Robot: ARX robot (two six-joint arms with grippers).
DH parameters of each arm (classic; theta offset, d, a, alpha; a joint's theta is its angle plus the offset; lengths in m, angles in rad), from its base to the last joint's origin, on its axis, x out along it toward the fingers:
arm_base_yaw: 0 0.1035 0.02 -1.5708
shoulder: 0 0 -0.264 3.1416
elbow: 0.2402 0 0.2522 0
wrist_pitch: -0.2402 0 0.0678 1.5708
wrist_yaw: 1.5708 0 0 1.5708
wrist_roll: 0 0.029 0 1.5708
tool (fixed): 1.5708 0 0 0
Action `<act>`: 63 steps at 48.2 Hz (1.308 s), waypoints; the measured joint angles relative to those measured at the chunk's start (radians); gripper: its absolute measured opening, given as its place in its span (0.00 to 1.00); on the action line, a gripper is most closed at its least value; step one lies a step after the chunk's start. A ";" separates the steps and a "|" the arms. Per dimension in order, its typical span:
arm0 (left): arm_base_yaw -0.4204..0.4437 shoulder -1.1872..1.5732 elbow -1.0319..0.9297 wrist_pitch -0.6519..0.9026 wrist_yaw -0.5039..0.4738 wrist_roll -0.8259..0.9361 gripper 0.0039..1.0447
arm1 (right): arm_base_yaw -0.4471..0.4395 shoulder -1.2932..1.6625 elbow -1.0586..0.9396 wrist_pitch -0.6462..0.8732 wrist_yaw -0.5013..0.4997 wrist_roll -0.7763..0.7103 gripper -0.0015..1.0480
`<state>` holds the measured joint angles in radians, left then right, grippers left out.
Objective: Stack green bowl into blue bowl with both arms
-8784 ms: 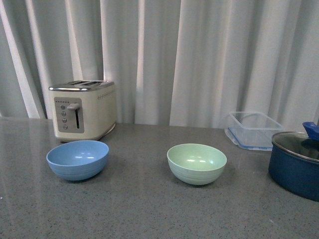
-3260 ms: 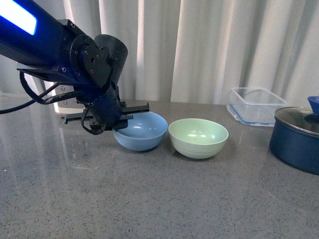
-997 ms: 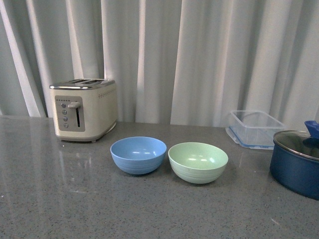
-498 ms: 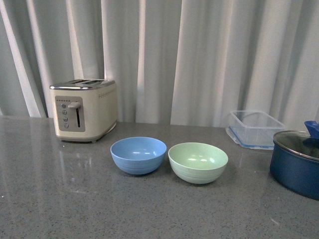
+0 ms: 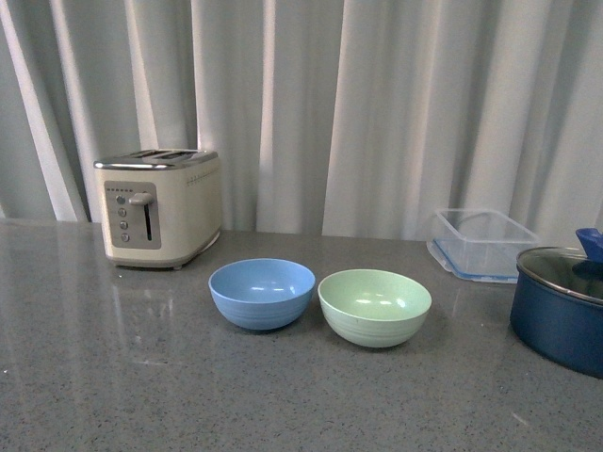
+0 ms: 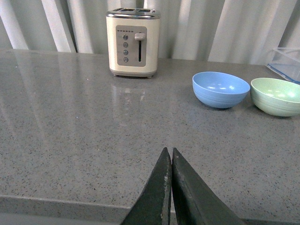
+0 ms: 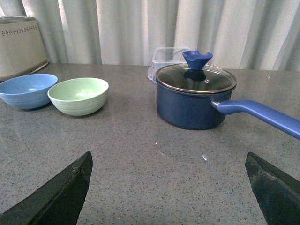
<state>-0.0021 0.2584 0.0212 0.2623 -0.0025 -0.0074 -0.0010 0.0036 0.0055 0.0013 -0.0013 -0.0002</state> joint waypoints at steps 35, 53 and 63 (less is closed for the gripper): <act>0.000 -0.254 0.000 -0.262 0.000 0.000 0.09 | 0.000 0.000 0.000 0.000 0.000 0.000 0.90; 0.000 -0.254 0.000 -0.262 0.000 0.000 0.82 | 0.267 0.599 0.353 -0.274 0.245 -0.048 0.90; 0.000 -0.254 0.000 -0.262 0.000 0.003 0.94 | 0.485 1.120 0.727 -0.217 0.286 -0.026 0.90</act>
<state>-0.0021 0.0040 0.0212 0.0006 -0.0029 -0.0048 0.4843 1.1236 0.7330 -0.2157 0.2848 -0.0265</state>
